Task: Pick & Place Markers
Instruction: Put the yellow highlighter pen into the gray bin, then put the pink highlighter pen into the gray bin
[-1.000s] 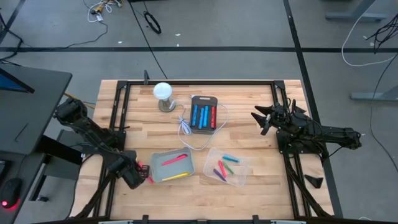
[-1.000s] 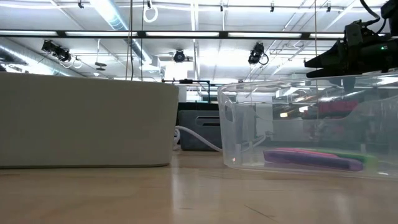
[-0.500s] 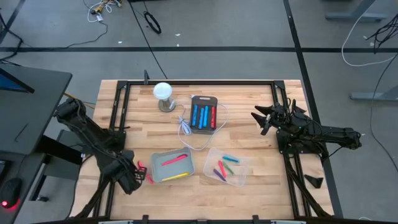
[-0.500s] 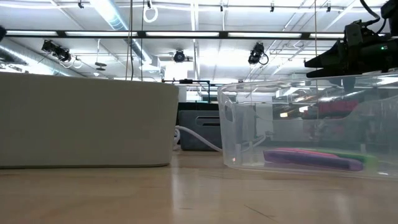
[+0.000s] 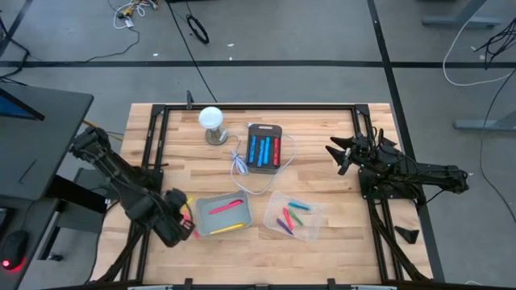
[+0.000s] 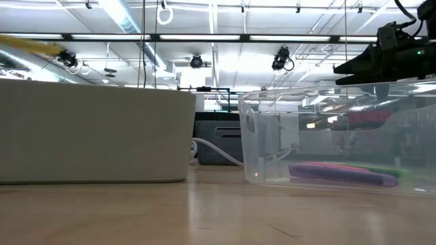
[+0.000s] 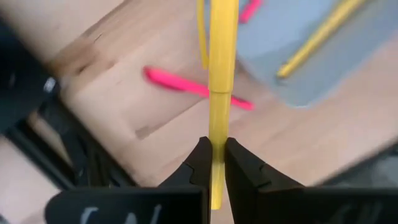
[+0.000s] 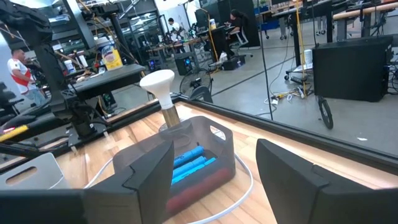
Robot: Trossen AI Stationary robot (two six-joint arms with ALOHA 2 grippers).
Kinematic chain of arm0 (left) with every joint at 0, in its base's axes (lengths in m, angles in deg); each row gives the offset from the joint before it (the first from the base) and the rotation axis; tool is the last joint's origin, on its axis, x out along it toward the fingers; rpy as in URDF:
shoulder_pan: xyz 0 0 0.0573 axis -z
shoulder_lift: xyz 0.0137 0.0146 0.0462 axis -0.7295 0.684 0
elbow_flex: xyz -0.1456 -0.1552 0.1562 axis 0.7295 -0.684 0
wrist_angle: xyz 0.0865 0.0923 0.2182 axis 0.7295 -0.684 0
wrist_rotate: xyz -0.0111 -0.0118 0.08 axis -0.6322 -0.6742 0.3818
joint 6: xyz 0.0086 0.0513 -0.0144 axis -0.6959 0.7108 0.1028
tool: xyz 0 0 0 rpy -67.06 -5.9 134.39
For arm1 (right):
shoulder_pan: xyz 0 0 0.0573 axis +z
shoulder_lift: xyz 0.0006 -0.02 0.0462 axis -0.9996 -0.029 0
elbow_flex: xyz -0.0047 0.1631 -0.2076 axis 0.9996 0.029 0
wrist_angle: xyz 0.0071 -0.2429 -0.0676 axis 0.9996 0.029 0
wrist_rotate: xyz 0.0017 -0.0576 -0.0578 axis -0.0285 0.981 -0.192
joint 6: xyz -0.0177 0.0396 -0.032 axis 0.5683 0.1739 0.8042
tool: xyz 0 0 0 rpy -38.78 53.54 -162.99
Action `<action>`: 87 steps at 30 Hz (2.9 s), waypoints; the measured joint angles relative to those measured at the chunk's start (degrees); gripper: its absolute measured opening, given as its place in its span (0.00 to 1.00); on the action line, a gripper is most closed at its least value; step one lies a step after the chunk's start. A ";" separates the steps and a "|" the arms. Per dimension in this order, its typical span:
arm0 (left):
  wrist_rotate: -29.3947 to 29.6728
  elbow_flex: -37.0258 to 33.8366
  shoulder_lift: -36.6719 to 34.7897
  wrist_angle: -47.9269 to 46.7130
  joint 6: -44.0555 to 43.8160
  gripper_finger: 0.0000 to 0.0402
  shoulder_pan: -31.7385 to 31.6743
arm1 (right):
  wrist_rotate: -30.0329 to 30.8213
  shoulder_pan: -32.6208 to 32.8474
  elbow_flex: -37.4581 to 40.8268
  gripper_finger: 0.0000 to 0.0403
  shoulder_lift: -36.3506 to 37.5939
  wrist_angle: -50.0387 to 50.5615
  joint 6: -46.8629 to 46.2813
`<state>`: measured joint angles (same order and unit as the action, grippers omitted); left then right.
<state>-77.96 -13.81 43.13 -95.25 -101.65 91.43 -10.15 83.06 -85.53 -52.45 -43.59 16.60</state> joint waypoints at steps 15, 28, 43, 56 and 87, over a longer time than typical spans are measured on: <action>-4.65 20.20 11.71 -0.06 48.19 0.06 -21.79 | 0.00 0.00 0.00 0.57 0.00 0.00 -0.02; -9.33 22.19 19.17 1.18 60.59 0.07 -24.74 | 0.00 0.02 0.00 0.57 0.00 0.00 -0.02; -10.00 5.65 19.17 15.30 62.16 0.07 -25.19 | 0.00 0.01 0.00 0.57 0.00 0.00 0.00; -10.50 0.35 23.45 22.68 64.78 0.08 -25.59 | 0.00 0.02 0.00 0.57 0.02 0.00 0.00; -7.93 0.46 12.06 22.55 51.52 0.39 -25.49 | 0.00 0.00 0.00 0.57 0.00 0.00 0.00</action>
<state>-85.89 -13.35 55.19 -72.70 -50.13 65.94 -10.15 83.06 -85.53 -52.45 -43.59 16.60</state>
